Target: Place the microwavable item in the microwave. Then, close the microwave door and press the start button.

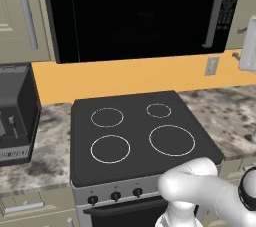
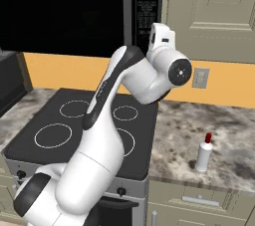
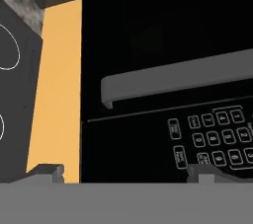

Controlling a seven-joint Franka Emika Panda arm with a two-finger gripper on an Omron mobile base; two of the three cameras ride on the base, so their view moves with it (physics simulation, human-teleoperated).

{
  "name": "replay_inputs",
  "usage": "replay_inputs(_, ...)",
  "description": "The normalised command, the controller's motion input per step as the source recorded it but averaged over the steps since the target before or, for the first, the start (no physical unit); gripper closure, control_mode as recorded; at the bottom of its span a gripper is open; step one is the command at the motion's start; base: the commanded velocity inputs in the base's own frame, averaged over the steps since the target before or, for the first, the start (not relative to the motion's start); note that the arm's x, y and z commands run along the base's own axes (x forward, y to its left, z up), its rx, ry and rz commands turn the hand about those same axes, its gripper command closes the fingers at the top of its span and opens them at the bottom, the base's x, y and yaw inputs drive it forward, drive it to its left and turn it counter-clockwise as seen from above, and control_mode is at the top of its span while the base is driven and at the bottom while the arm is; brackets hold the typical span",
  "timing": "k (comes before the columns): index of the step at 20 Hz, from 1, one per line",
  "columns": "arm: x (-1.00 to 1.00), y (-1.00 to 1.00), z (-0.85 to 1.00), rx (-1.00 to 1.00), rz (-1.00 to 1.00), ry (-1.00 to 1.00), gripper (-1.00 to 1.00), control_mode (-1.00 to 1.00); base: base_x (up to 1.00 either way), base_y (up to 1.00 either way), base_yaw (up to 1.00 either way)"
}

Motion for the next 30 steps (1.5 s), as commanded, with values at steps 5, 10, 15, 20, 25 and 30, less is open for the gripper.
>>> replay_inputs(5, 0.04, 0.06, 0.00, 0.00, 0.00, 0.00, -1.00, -1.00, 0.00, 0.00, 0.00)
replay_inputs(10, 0.26, 0.00, 0.03, 0.00, 0.00, 0.00, -1.00, -1.00, 0.00, 0.00, 0.00)
replay_inputs(15, 0.32, 0.00, 0.00, 0.00, 0.00, 0.03, -1.00, -1.00, 0.00, 0.00, 0.00)
replay_inputs(20, 0.33, 0.00, 0.00, 0.00, 0.00, 0.02, -1.00, -1.00, 0.00, 0.00, 0.00)
replay_inputs(25, 0.38, 0.00, 0.00, 0.00, 0.00, 0.02, -1.00, -1.00, 0.00, 0.00, 0.00)
replay_inputs(30, 0.39, 0.00, 0.00, 0.00, 0.00, 0.01, -1.00, -1.00, 0.00, 0.00, 0.00)
